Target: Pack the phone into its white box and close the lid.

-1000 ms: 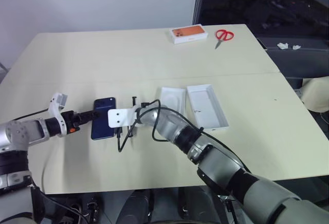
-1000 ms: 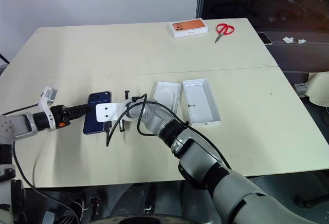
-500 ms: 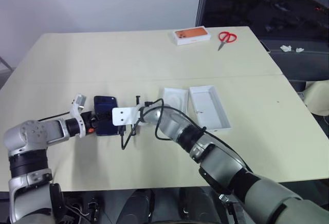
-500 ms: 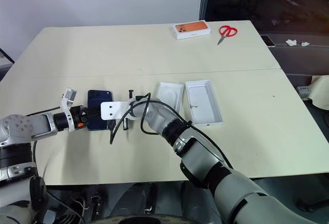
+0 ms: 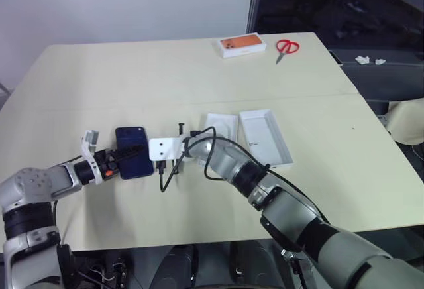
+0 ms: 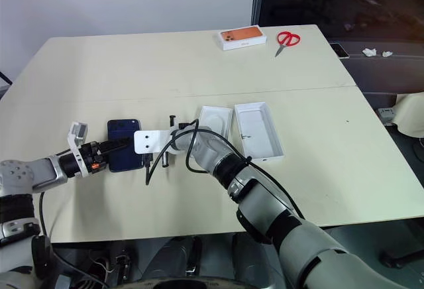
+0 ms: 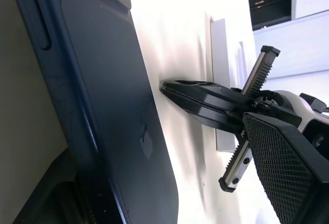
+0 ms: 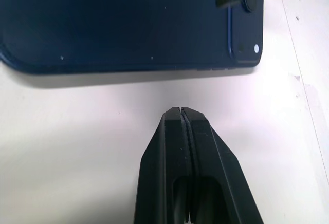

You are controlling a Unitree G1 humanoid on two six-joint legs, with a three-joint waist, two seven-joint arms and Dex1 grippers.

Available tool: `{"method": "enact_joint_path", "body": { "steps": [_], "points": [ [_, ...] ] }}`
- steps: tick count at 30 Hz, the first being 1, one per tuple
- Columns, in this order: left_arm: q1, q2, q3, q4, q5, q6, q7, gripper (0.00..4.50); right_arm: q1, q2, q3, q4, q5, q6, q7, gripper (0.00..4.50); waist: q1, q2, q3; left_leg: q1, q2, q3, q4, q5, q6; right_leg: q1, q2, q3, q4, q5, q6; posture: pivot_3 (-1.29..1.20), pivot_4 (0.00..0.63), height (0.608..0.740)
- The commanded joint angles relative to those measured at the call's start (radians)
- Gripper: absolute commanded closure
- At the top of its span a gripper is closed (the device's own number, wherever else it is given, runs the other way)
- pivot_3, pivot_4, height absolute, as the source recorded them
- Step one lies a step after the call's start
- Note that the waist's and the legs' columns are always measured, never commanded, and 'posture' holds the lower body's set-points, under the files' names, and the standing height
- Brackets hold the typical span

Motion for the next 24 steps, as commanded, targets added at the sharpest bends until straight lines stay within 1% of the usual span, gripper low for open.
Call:
{"method": "enact_joint_path", "body": {
  "steps": [1,3,14,17,23,24],
  "points": [
    [0.030,0.005,-0.015,-0.010,-0.012,0.011,-0.007,1.83,0.002,-0.005,-0.013,-0.025,0.001,0.005,0.005,4.50,-0.002,0.000,0.000,0.000,0.000,0.000,0.000,0.000,0.000,0.000,0.000,0.000,0.000,0.000,0.000,0.00,0.150,0.740],
    [0.039,0.005,-0.018,-0.017,-0.015,0.009,-0.007,2.79,0.005,-0.008,-0.010,-0.029,-0.001,0.005,0.006,4.50,-0.002,0.000,0.000,0.000,0.000,0.000,0.000,0.000,0.000,0.000,0.000,0.000,0.000,0.000,0.000,0.00,0.150,0.740],
    [0.057,-0.010,-0.004,-0.008,-0.037,0.007,0.005,2.79,0.016,-0.014,-0.008,-0.059,-0.002,0.014,0.014,4.50,-0.001,0.000,0.000,0.000,0.000,0.000,-0.001,0.000,0.001,-0.001,0.000,0.000,0.000,0.000,0.000,0.00,0.150,0.740],
    [0.061,-0.019,0.007,-0.018,-0.044,-0.003,0.014,3.61,0.018,-0.017,-0.008,-0.065,-0.002,0.017,0.016,4.50,-0.001,0.000,0.000,0.000,0.000,0.000,-0.001,0.000,0.001,-0.001,0.000,0.000,0.000,0.000,0.000,0.00,0.150,0.740],
    [0.060,-0.024,0.025,-0.004,-0.060,0.007,0.036,3.61,0.028,-0.031,-0.007,-0.083,-0.006,0.019,0.020,4.50,-0.001,0.000,0.000,0.000,0.000,0.000,-0.001,-0.001,0.001,-0.001,0.000,0.000,0.000,0.000,0.000,0.00,0.150,0.740],
    [0.060,-0.022,0.025,-0.001,-0.059,0.006,0.036,3.86,0.028,-0.033,-0.008,-0.087,-0.005,0.020,0.021,4.50,-0.001,0.000,0.000,0.000,0.000,0.000,-0.001,-0.001,0.001,-0.001,0.000,0.000,0.000,0.000,0.000,0.00,0.150,0.740]
  ]
}}
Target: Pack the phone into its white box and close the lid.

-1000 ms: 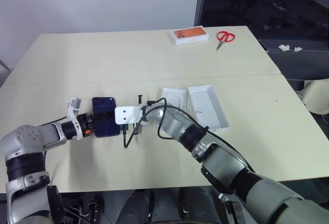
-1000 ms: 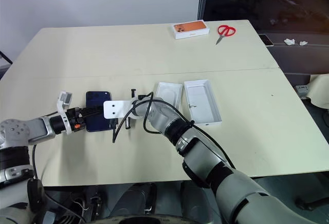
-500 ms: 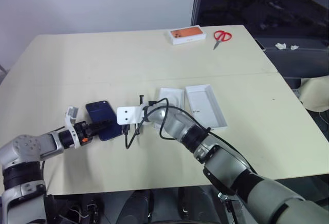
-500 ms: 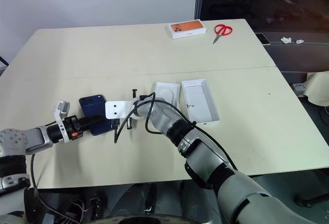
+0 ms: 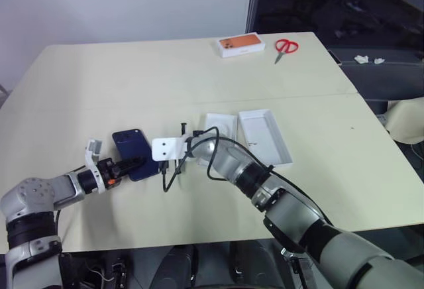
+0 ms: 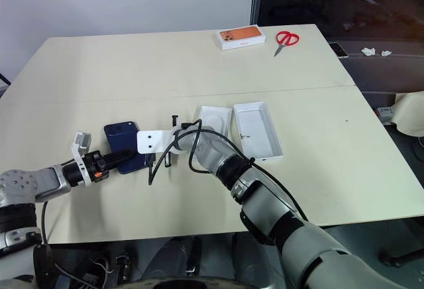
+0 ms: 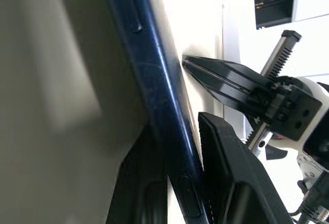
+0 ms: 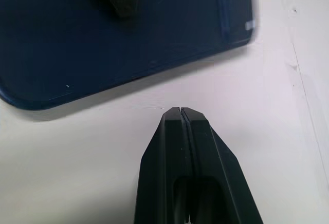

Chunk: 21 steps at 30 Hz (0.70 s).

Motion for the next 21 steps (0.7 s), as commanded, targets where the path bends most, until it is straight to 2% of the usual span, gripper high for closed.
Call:
{"method": "enact_joint_path", "body": {
  "steps": [1,6,8,12,17,21],
  "points": [
    [0.003,0.008,0.018,0.011,-0.011,0.000,0.006,4.11,0.003,-0.009,-0.009,-0.037,-0.003,0.005,0.006,4.50,0.001,0.000,0.000,0.000,0.000,0.000,0.000,0.000,0.000,0.000,0.000,0.000,0.000,0.000,0.000,0.00,0.150,0.740],
    [0.002,0.000,0.034,0.016,-0.040,0.022,0.011,4.11,0.004,-0.022,-0.016,-0.060,0.002,0.012,0.011,4.50,0.000,0.000,0.000,0.000,0.000,0.000,0.000,0.000,0.000,0.000,0.000,0.000,0.000,0.000,0.000,0.00,0.150,0.740],
    [-0.002,-0.002,0.035,0.017,-0.047,0.024,0.014,4.43,0.005,-0.028,-0.022,-0.076,0.008,0.021,0.017,4.50,0.000,0.000,0.000,0.000,0.000,0.000,0.000,0.000,0.000,0.000,0.000,0.000,0.000,0.000,0.000,0.00,0.150,0.740],
    [-0.009,-0.010,0.039,0.007,-0.059,0.026,0.018,4.43,0.012,-0.044,-0.053,-0.136,0.039,0.053,0.040,4.50,0.000,0.000,0.000,0.000,0.000,0.000,-0.001,0.000,0.000,0.000,0.000,0.000,0.000,0.000,0.000,0.00,0.150,0.740],
    [-0.012,-0.041,0.074,-0.061,-0.116,-0.004,-0.003,4.43,0.048,-0.062,-0.207,-0.361,0.226,0.176,0.146,4.50,0.004,0.000,0.000,-0.005,0.000,0.000,0.000,0.000,0.000,-0.001,0.000,0.000,0.000,0.000,0.000,0.00,0.150,0.740],
    [-0.008,-0.065,0.117,-0.126,-0.197,-0.016,-0.034,4.43,0.063,-0.060,-0.411,-0.597,0.511,0.452,0.237,4.50,0.004,-0.002,0.001,-0.010,0.001,-0.001,0.002,0.001,-0.001,-0.005,0.000,-0.001,0.000,0.000,0.000,0.00,0.150,0.740]
  ]
}}
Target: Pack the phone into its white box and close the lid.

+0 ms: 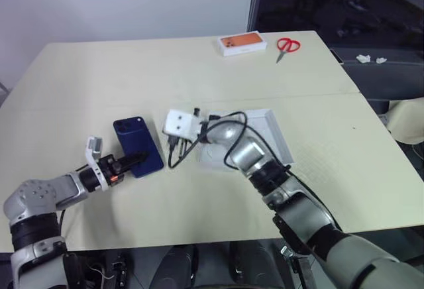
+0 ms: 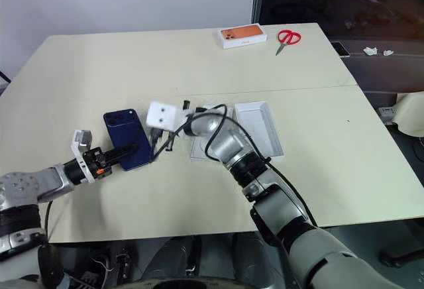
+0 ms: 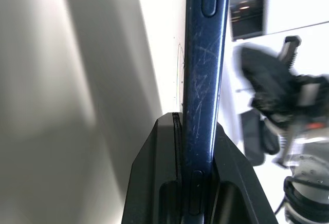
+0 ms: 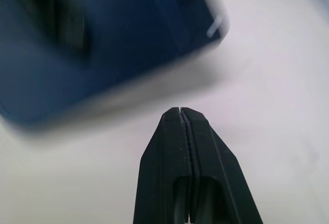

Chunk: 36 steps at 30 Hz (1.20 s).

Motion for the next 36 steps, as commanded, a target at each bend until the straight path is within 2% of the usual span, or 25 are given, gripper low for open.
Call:
{"method": "enact_joint_path", "body": {
  "steps": [1,4,7,12,15,16,18,22,25,30,36],
  "points": [
    [-0.007,0.007,0.052,-0.086,-0.099,-0.010,-0.047,4.43,0.003,-0.015,-0.166,-0.222,0.242,0.211,0.072,4.50,0.000,0.000,0.000,0.000,0.000,0.000,0.000,0.000,0.000,0.000,0.000,0.000,0.000,0.000,0.000,0.00,0.150,0.740],
    [-0.012,0.020,0.029,-0.077,-0.109,-0.002,-0.052,4.43,0.068,-0.133,-0.142,-0.316,0.238,0.192,0.122,4.50,0.001,0.000,0.000,0.000,0.000,0.000,0.000,-0.003,0.005,0.001,0.000,0.000,-0.001,0.000,0.000,0.00,0.150,0.740],
    [-0.049,0.015,0.026,-0.051,-0.145,0.050,-0.042,4.43,0.187,-0.334,-0.029,-0.401,0.165,0.134,0.218,4.50,0.012,0.000,0.000,0.001,0.000,0.000,0.000,-0.004,0.006,0.001,0.000,-0.001,-0.002,0.000,0.000,0.00,0.150,0.740],
    [-0.087,0.003,0.016,-0.034,-0.156,0.059,-0.029,4.43,0.298,-0.458,0.008,-0.485,0.160,0.191,0.223,4.50,0.015,-0.001,0.001,0.000,0.001,0.001,0.000,-0.003,0.006,0.000,0.000,0.000,-0.001,0.000,0.000,0.00,0.150,0.740],
    [-0.098,-0.001,0.004,-0.029,-0.148,0.051,-0.030,4.43,0.315,-0.462,0.001,-0.515,0.183,0.255,0.203,4.50,0.016,-0.001,0.001,0.000,0.002,0.001,0.000,-0.003,0.005,0.000,0.000,-0.001,-0.001,0.000,0.000,0.00,0.150,0.740],
    [-0.100,0.000,0.001,-0.026,-0.146,0.046,-0.030,4.50,0.315,-0.458,-0.007,-0.528,0.204,0.290,0.203,4.24,0.019,-0.001,0.001,0.000,0.002,0.001,0.000,-0.003,0.005,0.000,0.000,-0.001,-0.001,0.000,0.000,0.00,0.150,0.740],
    [-0.104,0.002,-0.001,-0.020,-0.147,0.043,-0.033,4.50,0.310,-0.460,-0.003,-0.542,0.206,0.309,0.193,3.62,0.024,-0.002,0.001,0.000,0.002,0.001,0.000,-0.003,0.005,0.000,0.000,-0.001,-0.001,0.000,0.000,0.00,0.150,0.740],
    [-0.109,0.006,-0.010,-0.017,-0.149,0.048,-0.039,4.50,0.304,-0.475,0.017,-0.570,0.201,0.345,0.182,1.68,0.029,-0.002,0.002,0.000,0.001,0.001,0.000,-0.003,0.005,0.001,0.000,-0.001,-0.001,0.000,0.000,0.00,0.150,0.740],
    [-0.109,0.006,-0.014,-0.019,-0.148,0.045,-0.038,4.50,0.302,-0.481,0.023,-0.574,0.199,0.355,0.172,1.68,0.028,-0.003,0.002,0.000,0.001,0.001,0.000,-0.003,0.005,0.001,0.000,-0.001,-0.002,0.000,0.000,0.00,0.150,0.740],
    [-0.108,0.004,-0.020,-0.014,-0.142,0.027,-0.031,4.50,0.306,-0.527,0.129,-0.542,0.115,0.334,0.169,1.68,0.028,-0.003,0.002,0.000,0.001,0.001,0.000,-0.003,0.005,0.001,0.000,-0.001,-0.002,0.000,0.000,0.00,0.150,0.740],
    [-0.100,0.010,-0.032,-0.017,-0.146,0.030,-0.033,4.50,0.301,-0.523,0.155,-0.516,0.108,0.374,0.171,1.68,0.027,-0.003,0.002,0.000,0.001,0.001,0.000,-0.003,0.005,0.001,0.000,-0.001,-0.002,0.000,0.000,0.00,0.150,0.740]
  ]
}}
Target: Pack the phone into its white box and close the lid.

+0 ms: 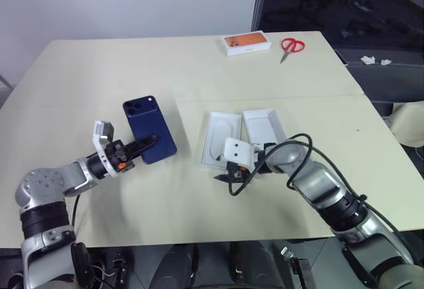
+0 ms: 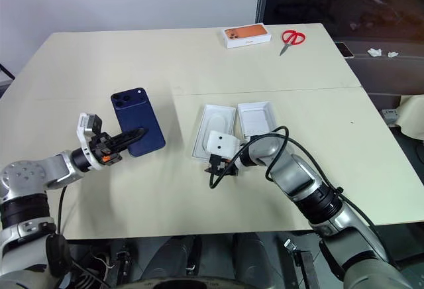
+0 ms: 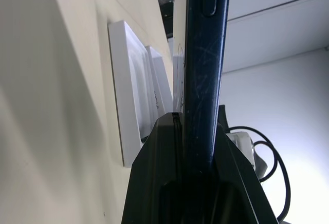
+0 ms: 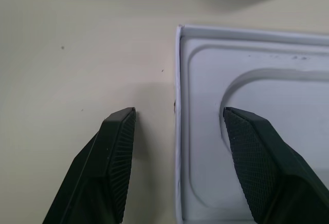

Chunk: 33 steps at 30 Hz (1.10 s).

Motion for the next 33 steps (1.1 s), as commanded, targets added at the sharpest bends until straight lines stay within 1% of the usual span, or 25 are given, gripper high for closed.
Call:
{"method": "enact_joint_path", "body": {
  "steps": [1,3,4,5,6,8,13,17,21,27,30,32,33],
  "points": [
    [-0.015,0.022,0.011,-0.023,-0.023,-0.012,-0.014,4.50,-0.009,0.000,0.006,-0.001,0.003,0.013,0.005,1.68,0.001,0.000,0.000,0.000,0.000,0.000,0.000,0.000,0.000,0.000,0.000,0.000,0.000,0.000,0.000,0.00,0.150,0.740],
    [-0.013,0.024,0.010,-0.022,-0.022,-0.014,-0.014,4.50,-0.011,-0.003,0.010,0.004,0.002,0.006,0.010,1.68,0.001,0.000,0.000,0.000,0.000,0.000,0.000,0.000,0.000,0.000,0.000,0.000,0.000,0.000,0.000,0.00,0.150,0.740],
    [-0.013,0.025,0.009,-0.022,-0.022,-0.015,-0.014,4.50,-0.012,-0.003,0.010,0.006,0.002,0.004,0.011,2.19,0.001,0.000,0.000,0.000,0.000,0.000,0.000,0.000,0.000,0.000,0.000,0.000,0.000,0.000,0.000,0.00,0.150,0.740],
    [-0.013,0.025,0.008,-0.022,-0.021,-0.016,-0.013,4.50,-0.012,-0.003,0.011,0.005,0.001,0.001,0.012,2.48,0.001,0.000,0.000,0.000,0.000,0.000,0.000,0.000,0.000,0.000,0.000,0.000,0.000,0.000,0.000,0.00,0.150,0.740],
    [-0.012,0.025,0.007,-0.023,-0.021,-0.016,-0.013,4.50,-0.013,-0.005,0.013,0.006,0.000,-0.006,0.015,2.99,0.000,0.000,0.000,0.000,0.000,0.000,0.000,0.000,0.000,0.000,0.000,0.000,0.000,0.000,0.000,0.00,0.150,0.740],
    [-0.011,0.025,0.004,-0.025,-0.019,-0.017,-0.013,4.50,-0.014,-0.004,0.012,0.010,-0.005,-0.019,0.011,3.85,-0.001,-0.001,-0.001,0.000,0.000,0.000,0.000,0.000,0.000,0.000,0.000,0.000,0.000,0.000,0.000,0.00,0.150,0.740],
    [-0.008,0.026,-0.002,-0.027,-0.019,-0.018,-0.016,4.50,-0.012,-0.008,0.009,0.003,-0.002,-0.031,0.022,3.85,-0.002,-0.001,-0.001,0.000,0.000,0.000,0.000,0.000,0.000,0.000,0.000,0.000,0.000,0.000,0.000,0.00,0.150,0.740],
    [-0.005,0.032,0.000,-0.032,-0.027,-0.009,-0.016,4.50,0.026,-0.016,-0.003,-0.056,0.047,-0.061,0.061,3.85,0.000,-0.001,-0.001,0.000,0.000,0.000,0.000,0.000,0.000,0.000,0.000,0.000,0.000,0.000,0.000,0.00,0.150,0.740],
    [-0.011,0.034,0.006,-0.030,-0.036,-0.003,-0.013,4.50,0.069,0.007,0.005,-0.106,0.081,-0.098,0.072,3.85,-0.002,-0.001,-0.001,0.000,0.000,0.000,0.000,0.000,0.000,0.000,0.000,0.000,0.000,0.000,0.000,0.00,0.150,0.740],
    [-0.044,0.015,0.027,-0.031,-0.062,0.040,0.040,4.50,0.075,0.031,0.012,-0.064,0.077,-0.109,0.063,3.85,0.000,-0.001,-0.001,0.000,0.000,0.000,0.000,0.000,0.000,0.000,0.000,0.000,0.000,0.000,0.000,0.00,0.150,0.740],
    [-0.072,0.007,0.042,-0.026,-0.081,0.082,0.077,4.50,0.083,0.045,0.011,-0.064,0.102,-0.103,0.075,2.83,0.001,-0.001,-0.001,0.000,0.000,0.000,0.000,0.000,0.000,0.001,0.000,0.000,0.000,0.000,0.000,0.00,0.150,0.740],
    [-0.085,0.001,0.057,-0.008,-0.101,0.112,0.093,4.50,0.089,0.051,0.008,-0.066,0.104,-0.122,0.073,1.93,0.001,-0.002,-0.001,0.000,0.000,0.000,0.000,0.000,0.000,0.001,0.000,0.000,0.000,0.000,0.000,0.00,0.150,0.740],
    [-0.085,-0.006,0.054,-0.016,-0.102,0.116,0.105,4.50,0.087,0.051,0.005,-0.063,0.104,-0.127,0.072,1.35,0.001,-0.002,-0.001,0.000,0.000,0.000,0.000,0.000,0.000,0.001,0.000,0.000,0.000,0.000,0.000,0.00,0.150,0.740]
  ]
}}
